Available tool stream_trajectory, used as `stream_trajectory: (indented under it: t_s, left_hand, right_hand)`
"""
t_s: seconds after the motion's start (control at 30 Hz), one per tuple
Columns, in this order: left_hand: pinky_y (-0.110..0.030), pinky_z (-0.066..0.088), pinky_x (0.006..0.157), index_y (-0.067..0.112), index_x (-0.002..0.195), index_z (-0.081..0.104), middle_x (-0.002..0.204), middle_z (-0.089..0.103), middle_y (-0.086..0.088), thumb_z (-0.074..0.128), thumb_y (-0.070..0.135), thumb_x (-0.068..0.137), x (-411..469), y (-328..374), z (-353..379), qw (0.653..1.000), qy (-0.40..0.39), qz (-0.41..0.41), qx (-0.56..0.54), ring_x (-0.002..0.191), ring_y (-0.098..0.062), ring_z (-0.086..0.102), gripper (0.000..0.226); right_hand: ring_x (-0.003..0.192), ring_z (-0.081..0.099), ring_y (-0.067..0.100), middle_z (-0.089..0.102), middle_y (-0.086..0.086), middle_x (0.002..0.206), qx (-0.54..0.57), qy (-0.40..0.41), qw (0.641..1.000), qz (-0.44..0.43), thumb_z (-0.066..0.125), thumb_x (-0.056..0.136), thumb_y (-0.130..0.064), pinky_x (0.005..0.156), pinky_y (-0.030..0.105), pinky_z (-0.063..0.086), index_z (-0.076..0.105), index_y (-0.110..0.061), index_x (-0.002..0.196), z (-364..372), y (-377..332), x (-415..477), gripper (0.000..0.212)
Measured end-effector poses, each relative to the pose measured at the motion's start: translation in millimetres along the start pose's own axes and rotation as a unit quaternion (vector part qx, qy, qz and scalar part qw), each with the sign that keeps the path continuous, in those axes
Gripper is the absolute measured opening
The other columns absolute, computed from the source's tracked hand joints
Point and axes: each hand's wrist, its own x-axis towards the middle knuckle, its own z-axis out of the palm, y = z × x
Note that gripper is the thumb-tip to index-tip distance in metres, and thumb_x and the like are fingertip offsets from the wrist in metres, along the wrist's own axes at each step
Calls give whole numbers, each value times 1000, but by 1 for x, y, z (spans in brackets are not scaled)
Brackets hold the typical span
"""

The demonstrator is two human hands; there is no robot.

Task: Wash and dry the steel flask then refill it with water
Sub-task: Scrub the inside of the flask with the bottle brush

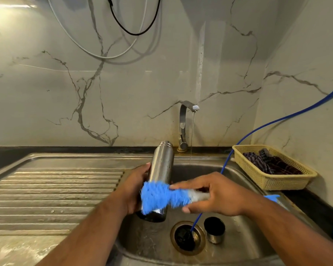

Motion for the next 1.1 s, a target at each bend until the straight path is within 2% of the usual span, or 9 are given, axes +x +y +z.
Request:
stream_trajectory:
  t_s: [0.13,0.27,0.4,0.53,0.6,0.67,0.77,0.93,1.1]
  left_hand:
    - [-51,58,78,7,132,61,118,68,-32,62,61,89,-6,4,6,1000,-25,-5,18,93,-44,70,69]
    - [-50,57,80,9,130,62,114,71,-29,75,68,68,-12,7,8,999,-47,5,24,89,-40,70,86]
    - [-57,57,83,4,121,64,110,71,-31,55,65,90,-14,6,15,995,-79,-5,55,86,-42,70,70]
    - [-57,53,91,2,118,65,112,70,-32,55,57,92,-15,2,20,993,-88,-10,81,88,-43,70,61]
    - [-54,55,88,0,122,64,117,68,-34,59,64,85,-14,2,20,992,-85,-25,89,92,-43,69,74]
    - [-50,58,83,-2,125,62,121,65,-36,63,71,77,-14,1,20,990,-99,-40,92,95,-43,68,88]
    - [-47,59,79,-1,125,63,121,65,-36,66,70,73,-13,1,19,990,-105,-41,82,94,-43,68,88]
    - [-49,58,81,-2,123,64,121,65,-36,65,71,76,-11,0,18,991,-101,-32,81,93,-44,68,87]
    - [-50,57,83,-2,124,64,121,65,-35,66,71,74,-13,2,20,990,-98,-35,95,94,-44,68,89]
  right_hand:
    - [102,59,-3,62,-18,132,-106,169,979,51,67,88,-58,87,24,54,38,-66,140,-4,4,10,59]
    - [107,60,-6,63,-26,128,-7,38,999,20,77,84,-51,85,16,52,49,-71,129,-5,4,2,57]
    - [102,57,-6,57,-27,126,-67,244,965,71,67,90,-56,89,19,47,43,-58,144,-11,12,10,59]
    - [110,59,-9,63,-25,132,-54,198,978,30,70,86,-60,96,22,51,45,-64,140,-15,16,4,59]
    - [107,61,-5,66,-23,127,-50,236,969,47,68,88,-61,96,31,53,45,-62,140,-17,16,4,57]
    - [103,61,-6,67,-22,123,-39,263,962,69,68,89,-58,95,29,53,47,-55,143,-17,16,6,58]
    - [103,61,-7,67,-23,123,-53,233,970,52,70,87,-59,95,29,54,50,-59,139,-14,18,6,56]
    - [106,62,-5,67,-24,125,-61,270,958,72,68,86,-64,95,33,55,44,-62,141,-17,25,7,60]
    - [91,59,4,63,-13,105,-152,277,945,88,60,88,-70,82,33,55,33,-67,144,-19,28,5,62]
